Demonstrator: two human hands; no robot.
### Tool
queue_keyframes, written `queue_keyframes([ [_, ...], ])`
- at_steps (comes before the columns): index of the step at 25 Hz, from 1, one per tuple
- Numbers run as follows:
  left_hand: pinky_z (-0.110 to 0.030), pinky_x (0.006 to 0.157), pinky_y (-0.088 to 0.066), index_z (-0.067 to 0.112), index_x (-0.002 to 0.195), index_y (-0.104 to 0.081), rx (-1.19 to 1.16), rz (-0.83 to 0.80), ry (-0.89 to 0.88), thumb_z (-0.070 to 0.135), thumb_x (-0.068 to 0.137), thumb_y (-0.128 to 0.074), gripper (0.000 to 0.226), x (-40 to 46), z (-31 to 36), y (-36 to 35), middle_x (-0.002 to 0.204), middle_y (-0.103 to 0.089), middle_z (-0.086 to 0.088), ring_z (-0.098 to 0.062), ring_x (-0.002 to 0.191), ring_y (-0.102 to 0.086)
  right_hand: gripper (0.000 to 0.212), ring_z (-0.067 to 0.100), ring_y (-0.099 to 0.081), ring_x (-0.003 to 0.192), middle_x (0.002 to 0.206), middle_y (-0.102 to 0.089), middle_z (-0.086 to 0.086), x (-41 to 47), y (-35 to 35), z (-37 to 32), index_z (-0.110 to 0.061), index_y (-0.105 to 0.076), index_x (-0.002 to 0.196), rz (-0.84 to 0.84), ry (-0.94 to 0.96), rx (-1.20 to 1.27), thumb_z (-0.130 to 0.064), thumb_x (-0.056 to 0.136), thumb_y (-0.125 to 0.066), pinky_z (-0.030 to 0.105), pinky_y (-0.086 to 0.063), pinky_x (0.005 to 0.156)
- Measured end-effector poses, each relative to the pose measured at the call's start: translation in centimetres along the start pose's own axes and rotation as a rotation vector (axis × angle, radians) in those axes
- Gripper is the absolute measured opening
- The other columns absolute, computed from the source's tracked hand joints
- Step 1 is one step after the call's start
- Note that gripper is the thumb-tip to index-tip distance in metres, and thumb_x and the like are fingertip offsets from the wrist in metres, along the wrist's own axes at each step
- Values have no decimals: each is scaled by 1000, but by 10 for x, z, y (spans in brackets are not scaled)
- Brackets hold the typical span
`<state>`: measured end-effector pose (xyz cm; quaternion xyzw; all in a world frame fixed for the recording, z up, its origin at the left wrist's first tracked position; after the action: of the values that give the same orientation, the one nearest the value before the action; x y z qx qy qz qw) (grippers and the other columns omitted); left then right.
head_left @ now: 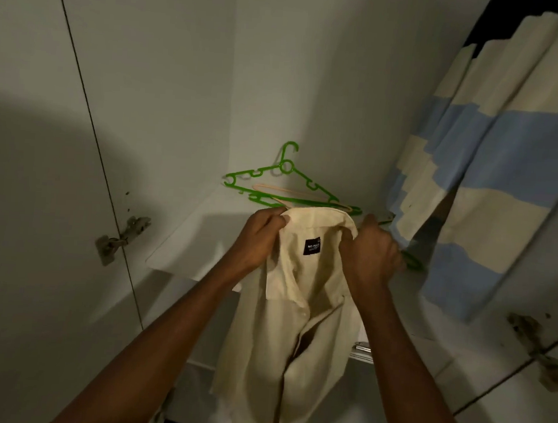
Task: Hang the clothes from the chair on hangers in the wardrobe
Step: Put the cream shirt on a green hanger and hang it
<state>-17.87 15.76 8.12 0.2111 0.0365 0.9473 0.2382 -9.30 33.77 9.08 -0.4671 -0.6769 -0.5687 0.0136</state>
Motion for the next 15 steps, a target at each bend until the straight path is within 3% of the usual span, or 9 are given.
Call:
queue_keyframes([
  [2,-23,75,-46,7,87,-63,-92,88,64,19,102,-47,25,-6,-5,-7,84,-64,1,-2,76,-59,22,28,-64,77,84,-66,8,5,-4,-1,-11,-59,99,-4,-14,155,-32,95,-63,31,-43,66],
  [4,-30,71,-44,9,83,-58,7,131,6,29,94,-52,24,-4,-16,-2,77,-60,1,-8,73,-56,10,22,-58,76,81,-62,0,12,-8,6,-19,-60,93,-96,-67,374,-28,91,-64,30,-42,68],
  [5,-31,68,-43,11,82,-57,128,106,-24,35,88,-56,25,0,-19,4,74,-60,1,-11,70,-55,4,22,-61,77,80,-63,-2,15,-11,10,-22,-63,89,-168,-72,452,-25,91,-62,31,-43,69],
  [7,-31,63,-43,23,78,-58,449,3,-52,45,77,-61,22,11,-23,16,70,-62,7,-10,67,-58,15,29,-65,81,79,-67,2,24,-22,18,-24,-64,77,-293,-54,520,-20,91,-58,33,-45,70],
  [9,-33,62,-44,24,73,-58,626,-40,-54,49,76,-60,25,19,-21,23,67,-61,5,-14,67,-60,18,34,-66,89,85,-69,9,29,-32,22,-22,-63,74,-406,-101,591,-16,91,-60,40,-49,76],
  [11,-38,63,-48,15,70,-60,635,66,-53,50,78,-55,36,25,-14,26,64,-62,0,-20,66,-60,18,35,-66,94,88,-69,8,30,-36,23,-21,-64,78,-492,-139,729,-7,89,-65,38,-49,79],
  [13,-38,62,-48,11,67,-59,662,231,-39,48,77,-54,39,27,-4,27,60,-60,-1,-20,62,-59,18,26,-68,86,83,-70,3,26,-27,22,-18,-67,83,-559,-131,883,0,85,-69,30,-49,71],
  [15,-35,59,-42,10,61,-58,510,267,-22,42,76,-59,36,34,1,28,55,-57,5,-16,57,-55,20,17,-71,76,84,-75,2,21,-12,22,-15,-71,93,-626,-170,1082,3,85,-69,26,-55,67],
])
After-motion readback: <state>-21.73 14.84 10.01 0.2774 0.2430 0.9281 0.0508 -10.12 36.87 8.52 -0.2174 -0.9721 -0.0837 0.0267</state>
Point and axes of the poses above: each hand's wrist, its own x-axis towards the middle knuckle, its own y-axis out of the back of the hand, z = x × y, the point moved 1 cm from there along x, towards the middle knuckle
